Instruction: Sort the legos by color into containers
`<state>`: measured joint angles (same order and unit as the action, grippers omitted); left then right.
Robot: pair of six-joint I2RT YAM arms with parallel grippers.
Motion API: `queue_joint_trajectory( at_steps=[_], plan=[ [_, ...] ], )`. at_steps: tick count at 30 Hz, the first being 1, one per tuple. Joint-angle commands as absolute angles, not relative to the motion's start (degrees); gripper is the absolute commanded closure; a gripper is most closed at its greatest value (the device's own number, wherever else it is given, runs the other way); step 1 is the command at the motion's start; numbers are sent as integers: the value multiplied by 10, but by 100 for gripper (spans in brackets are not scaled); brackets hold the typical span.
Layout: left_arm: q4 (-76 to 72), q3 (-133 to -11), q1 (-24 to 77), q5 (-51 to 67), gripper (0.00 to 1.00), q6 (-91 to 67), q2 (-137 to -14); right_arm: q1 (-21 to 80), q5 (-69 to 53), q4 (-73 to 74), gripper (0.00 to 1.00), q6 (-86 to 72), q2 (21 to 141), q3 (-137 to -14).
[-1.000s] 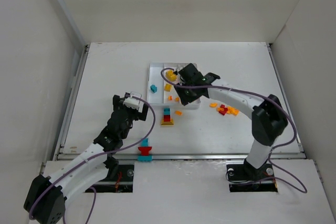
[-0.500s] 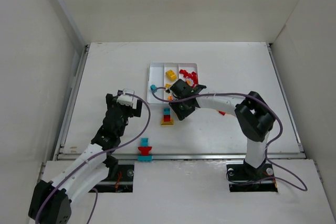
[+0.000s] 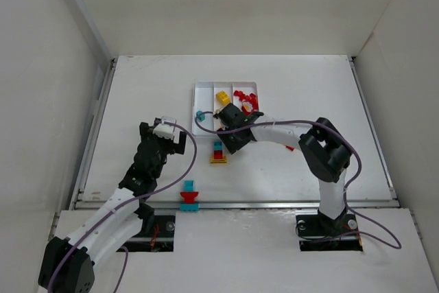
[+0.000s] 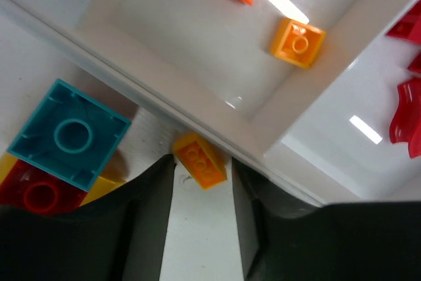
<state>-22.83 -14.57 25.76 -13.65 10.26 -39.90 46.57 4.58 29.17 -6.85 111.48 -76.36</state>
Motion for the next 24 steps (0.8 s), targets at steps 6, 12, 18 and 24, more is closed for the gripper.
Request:
queue_joint_trajectory(
  at_steps=[6, 12, 18, 24],
  plan=[
    [-239, -149, 256, -125, 0, 99, -394, 472, 57, 259, 78, -73, 1128, -773],
    [-239, -149, 256, -113, 0, 99, -388, 485, 21, 259, 98, -68, 1054, -734],
    [-239, -149, 256, -119, 0, 99, -388, 496, 37, 205, 100, -95, 953, -715],
    [-232, -154, 256, -119, 0, 99, -393, 484, 133, 213, 100, -143, 1037, -843]
  ],
)
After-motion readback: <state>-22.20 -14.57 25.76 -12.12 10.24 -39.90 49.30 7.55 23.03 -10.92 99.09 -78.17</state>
